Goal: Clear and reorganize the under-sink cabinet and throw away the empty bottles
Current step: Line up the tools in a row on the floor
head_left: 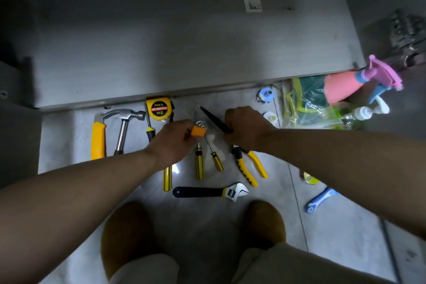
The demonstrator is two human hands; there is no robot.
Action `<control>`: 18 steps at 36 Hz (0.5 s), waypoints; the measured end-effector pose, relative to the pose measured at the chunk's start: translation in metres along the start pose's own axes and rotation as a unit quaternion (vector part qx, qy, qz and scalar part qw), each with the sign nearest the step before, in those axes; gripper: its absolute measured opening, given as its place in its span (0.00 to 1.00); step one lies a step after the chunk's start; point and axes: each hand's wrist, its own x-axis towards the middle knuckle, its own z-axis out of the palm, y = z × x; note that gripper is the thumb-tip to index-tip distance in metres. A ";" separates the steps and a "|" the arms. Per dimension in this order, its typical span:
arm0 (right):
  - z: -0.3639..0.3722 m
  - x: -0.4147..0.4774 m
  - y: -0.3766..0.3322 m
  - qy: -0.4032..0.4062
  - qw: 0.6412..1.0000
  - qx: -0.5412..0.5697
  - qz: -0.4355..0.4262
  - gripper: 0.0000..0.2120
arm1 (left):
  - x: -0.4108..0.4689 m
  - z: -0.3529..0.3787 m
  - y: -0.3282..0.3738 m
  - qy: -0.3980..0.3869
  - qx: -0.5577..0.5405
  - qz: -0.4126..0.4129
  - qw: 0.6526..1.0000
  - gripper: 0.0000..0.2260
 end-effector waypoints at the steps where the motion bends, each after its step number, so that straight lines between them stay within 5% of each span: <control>1: -0.001 -0.011 0.007 -0.007 1.000 0.001 0.000 0.13 | -0.001 0.002 0.002 -0.003 -0.012 -0.002 1.000 0.07; 13: 0.079 -0.114 0.091 0.033 0.962 0.104 0.250 0.10 | -0.002 0.026 0.033 -0.074 -0.107 -0.022 0.991 0.04; 18: 0.087 -0.105 0.099 0.067 0.948 0.120 0.288 0.14 | -0.009 0.033 0.037 -0.101 -0.145 -0.058 0.983 0.05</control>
